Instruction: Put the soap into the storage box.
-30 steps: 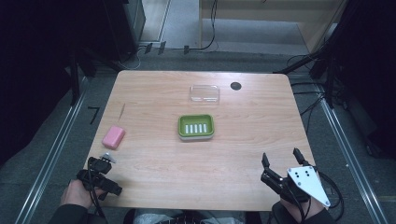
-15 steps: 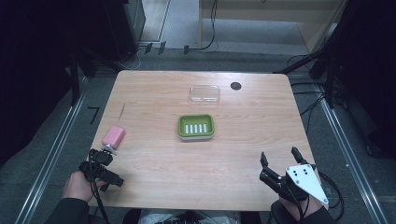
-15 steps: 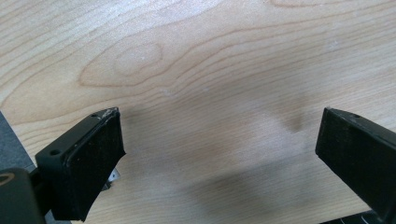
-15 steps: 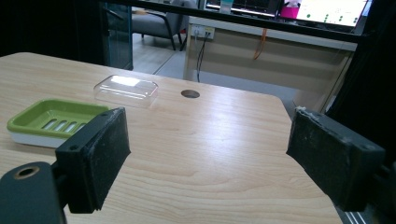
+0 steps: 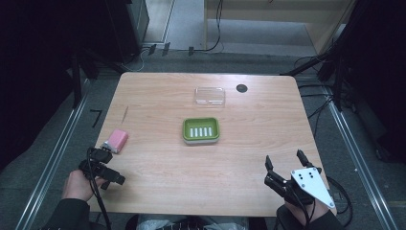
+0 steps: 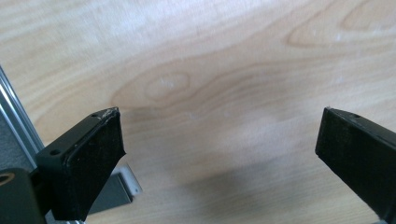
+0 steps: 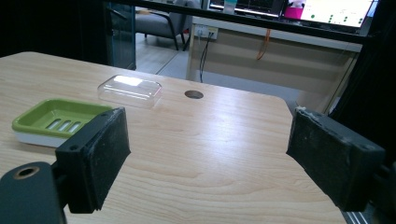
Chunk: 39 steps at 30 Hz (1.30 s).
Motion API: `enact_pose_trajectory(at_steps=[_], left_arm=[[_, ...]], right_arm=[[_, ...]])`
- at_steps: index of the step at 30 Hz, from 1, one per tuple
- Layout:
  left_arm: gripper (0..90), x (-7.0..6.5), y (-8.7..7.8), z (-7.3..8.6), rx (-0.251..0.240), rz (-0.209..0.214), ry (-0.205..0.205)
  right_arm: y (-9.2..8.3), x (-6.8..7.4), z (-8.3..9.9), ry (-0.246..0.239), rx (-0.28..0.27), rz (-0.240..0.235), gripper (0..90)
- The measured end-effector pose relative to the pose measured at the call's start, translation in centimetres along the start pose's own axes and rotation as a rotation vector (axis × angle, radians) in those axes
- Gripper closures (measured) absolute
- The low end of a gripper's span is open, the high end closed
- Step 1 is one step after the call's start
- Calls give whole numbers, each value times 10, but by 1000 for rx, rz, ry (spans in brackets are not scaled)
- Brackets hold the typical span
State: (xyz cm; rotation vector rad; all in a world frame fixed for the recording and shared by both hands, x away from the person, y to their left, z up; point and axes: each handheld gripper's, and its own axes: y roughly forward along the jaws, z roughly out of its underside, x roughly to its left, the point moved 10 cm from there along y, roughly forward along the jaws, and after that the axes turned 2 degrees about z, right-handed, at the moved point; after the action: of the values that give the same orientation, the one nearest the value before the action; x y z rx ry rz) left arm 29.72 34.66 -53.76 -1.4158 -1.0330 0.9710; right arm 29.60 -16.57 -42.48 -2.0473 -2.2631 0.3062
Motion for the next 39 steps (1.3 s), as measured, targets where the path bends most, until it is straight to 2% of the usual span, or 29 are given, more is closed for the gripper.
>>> enact_pose_trajectory(at_steps=[16, 21, 34, 39], left_arm=[[15, 4, -9, -26, -5, 1, 33], [15, 9, -12, -33, -20, 0, 17], [16, 18, -16, -58, -36, 1, 15], [15, 28, -18, -69, -42, -7, 3]], right_arm=[[2, 3, -1, -4, 2, -8, 127], [3, 3, 0, -4, 3, -7, 127], [3, 4, -1, -7, 1, -9, 127], [3, 5, -1, -10, 2, -10, 127]])
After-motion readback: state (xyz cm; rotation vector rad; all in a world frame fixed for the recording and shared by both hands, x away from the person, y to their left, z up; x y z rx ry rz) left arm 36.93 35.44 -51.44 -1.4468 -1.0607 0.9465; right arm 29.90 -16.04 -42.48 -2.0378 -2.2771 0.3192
